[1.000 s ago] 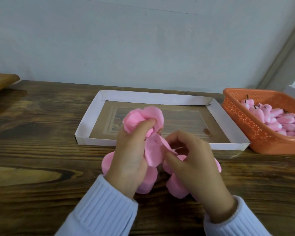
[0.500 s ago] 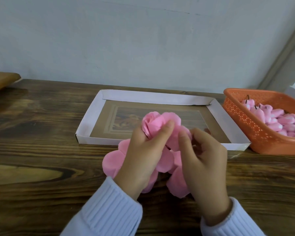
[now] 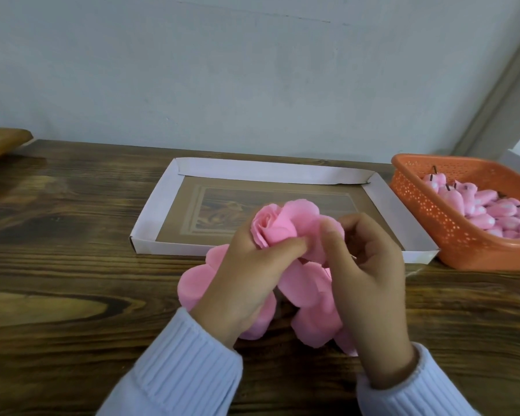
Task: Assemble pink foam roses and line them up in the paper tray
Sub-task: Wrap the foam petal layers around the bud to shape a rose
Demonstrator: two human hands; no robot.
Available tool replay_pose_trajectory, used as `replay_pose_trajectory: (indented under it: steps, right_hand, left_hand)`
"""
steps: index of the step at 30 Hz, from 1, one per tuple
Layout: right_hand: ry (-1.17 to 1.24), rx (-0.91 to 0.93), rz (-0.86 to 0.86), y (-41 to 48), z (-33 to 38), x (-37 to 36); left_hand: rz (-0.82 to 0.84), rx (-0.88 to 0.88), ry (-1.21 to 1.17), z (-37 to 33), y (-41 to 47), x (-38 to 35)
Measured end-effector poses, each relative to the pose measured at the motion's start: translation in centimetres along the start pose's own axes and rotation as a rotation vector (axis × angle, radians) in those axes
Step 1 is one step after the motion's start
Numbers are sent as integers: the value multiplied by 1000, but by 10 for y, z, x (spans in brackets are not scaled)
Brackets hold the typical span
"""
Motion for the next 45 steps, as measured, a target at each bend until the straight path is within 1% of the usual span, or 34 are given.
replay_pose_trajectory:
  steps: [3,6,8,10,15,17,19,22,24,28,32,36,39,45]
  right_hand:
    - [85,-113,93,-1,-9,-11]
    - [21,-191,240,-6,-17,-30]
    - [-67,-173,287,-10,-19,-37]
    - [-164,-96,260,-10,-15,-38]
    - [-266,169,87,-18,12,-27]
    - [-262,217,28,-20,18,-22]
    - [-248,228,-4,-20,21,-18]
    - [-212,181,-5,-18,18,-17]
    - [-174,139,-13,-16,13,-15]
    - [-48,89,-27,-11,8,-7]
    - [158,-35,-34,-4,-6,3]
    - [238,-108,-27,2,-16,7]
    - [272,-127,-14,4,-18,7]
    - [334,-125,-14,6,-18,10]
  left_hand:
    - [-95,5,-46,2,2,10]
    - [-292,-27,-98,-1,2,30]
    - [-386,-52,-95,-5,1,41]
    - [-406,-55,-97,-7,0,43]
    - [-377,-64,-79,-6,0,37]
    - [-375,-49,-69,-4,-1,35]
    - [-377,-28,-46,-2,-3,34]
    - [-361,-17,0,-1,-4,32]
    - [-331,3,-20,1,-5,27]
    - [-155,-12,-68,-5,-3,6]
    - [8,59,-110,2,-5,-12]
    - [92,107,-159,9,-6,-18]
    - [144,116,-182,9,-8,-21]
    - [196,110,-99,5,-8,-21]
Point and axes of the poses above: each hand's wrist, its own y-axis towards the middle knuckle, its own x-axis out of the back of the hand, z = x × y, the point moved 10 cm from there along y, towards the middle knuckle, and after that the axes turned 11 degrees about -x, right-handed, at the moved point
